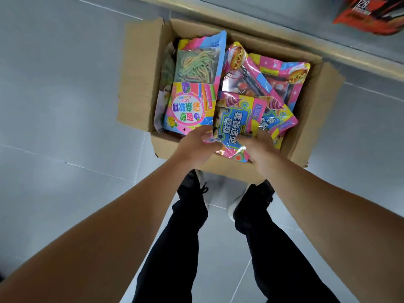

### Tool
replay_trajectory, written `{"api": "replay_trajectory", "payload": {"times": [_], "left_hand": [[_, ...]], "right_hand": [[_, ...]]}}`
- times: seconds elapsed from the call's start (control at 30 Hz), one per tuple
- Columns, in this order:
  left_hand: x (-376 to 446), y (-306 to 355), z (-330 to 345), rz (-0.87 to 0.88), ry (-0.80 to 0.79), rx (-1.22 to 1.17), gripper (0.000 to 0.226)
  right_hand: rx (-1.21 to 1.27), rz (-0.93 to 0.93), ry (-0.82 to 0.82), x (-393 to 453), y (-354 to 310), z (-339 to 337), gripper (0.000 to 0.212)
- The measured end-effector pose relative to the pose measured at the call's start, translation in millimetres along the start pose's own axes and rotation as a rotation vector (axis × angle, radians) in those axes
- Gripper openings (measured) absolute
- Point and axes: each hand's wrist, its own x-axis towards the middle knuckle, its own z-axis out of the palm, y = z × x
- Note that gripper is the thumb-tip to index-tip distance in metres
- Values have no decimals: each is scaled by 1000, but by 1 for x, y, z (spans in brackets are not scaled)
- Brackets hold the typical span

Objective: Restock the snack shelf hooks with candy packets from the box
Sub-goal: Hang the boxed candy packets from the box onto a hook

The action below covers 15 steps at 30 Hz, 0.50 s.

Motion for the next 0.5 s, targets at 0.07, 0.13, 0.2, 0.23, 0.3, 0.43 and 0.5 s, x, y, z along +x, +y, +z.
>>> {"api": "replay_trajectory", "payload": {"times": [0.07,0.13,0.2,0.23,0.3,0.43,0.5], "left_hand": [[-4,3,1,-2,-17,-17,74],[-7,6,1,9,-1,0,67],[-14,13,4,39,27,71,64],[-19,20,7,56,36,110,65],[-29,31,14,101,50,155,67],[-48,65,29,305,95,213,83],[-59,87,36,369,100,213,111]], "right_hand": [[16,-32,25,-5,-5,-5,5],[-3,-62,61,-11,-14,-18,13],[-135,-146,94,-19,-26,-39,18],[-213,-219,115,-24,-33,-52,20],[-329,-344,141,-32,-40,-75,21],[-484,-465,126,-53,-55,-116,21],[-576,-540,90,-68,-62,-132,20]]}}
